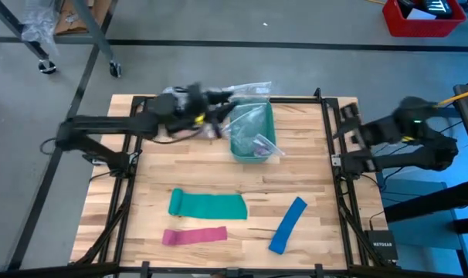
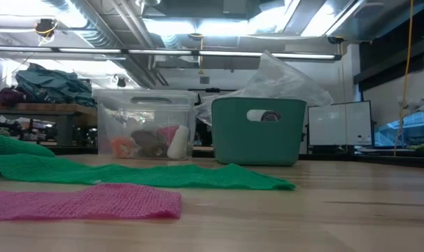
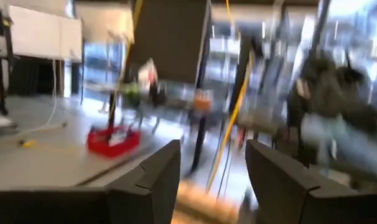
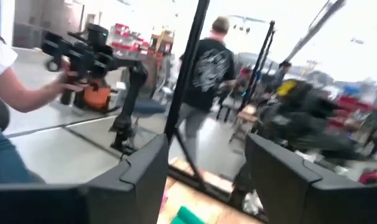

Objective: Roll bandage
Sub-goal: Return to Home Position

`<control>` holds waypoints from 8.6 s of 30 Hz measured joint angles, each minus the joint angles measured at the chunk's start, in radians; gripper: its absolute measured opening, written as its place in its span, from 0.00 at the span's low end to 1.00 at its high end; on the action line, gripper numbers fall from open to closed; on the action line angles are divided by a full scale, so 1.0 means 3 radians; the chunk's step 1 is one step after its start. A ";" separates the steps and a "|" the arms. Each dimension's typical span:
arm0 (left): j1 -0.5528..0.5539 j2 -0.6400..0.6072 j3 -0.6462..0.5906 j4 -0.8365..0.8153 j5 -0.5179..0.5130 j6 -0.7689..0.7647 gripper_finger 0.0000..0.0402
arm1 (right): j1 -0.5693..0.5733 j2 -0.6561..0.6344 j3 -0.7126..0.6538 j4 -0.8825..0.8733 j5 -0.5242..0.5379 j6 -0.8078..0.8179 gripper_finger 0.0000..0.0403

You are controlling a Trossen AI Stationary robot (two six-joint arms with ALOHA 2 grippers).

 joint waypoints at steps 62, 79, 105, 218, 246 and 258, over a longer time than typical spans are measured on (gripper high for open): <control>-0.0682 -0.2564 -0.4299 0.0727 0.0287 0.0260 0.43 | -0.0003 -0.1799 -0.3488 0.0989 0.1645 0.0328 0.53; -0.0682 -0.2561 -0.4299 -0.0703 0.0286 0.0263 0.43 | -0.0003 -0.1801 -0.3488 0.0973 0.1638 0.0327 0.53; -0.0682 -0.3965 -0.4299 -0.0703 0.0285 0.0262 0.43 | -0.0003 -0.1802 -0.3491 0.0971 0.1636 0.0325 0.53; -0.0682 -0.4513 -0.4297 -0.0705 0.0285 0.0262 0.43 | -0.0002 -0.1801 -0.3496 0.0976 0.1607 0.0325 0.53; -0.0682 -0.4513 -0.4298 -0.0705 0.0285 0.0262 0.43 | -0.0003 -0.1801 -0.3496 0.0976 0.1584 0.0325 0.53; -0.0682 -0.4513 -0.4297 -0.0705 0.0285 0.0263 0.43 | -0.0002 -0.1801 -0.3496 0.0975 0.1584 0.0325 0.53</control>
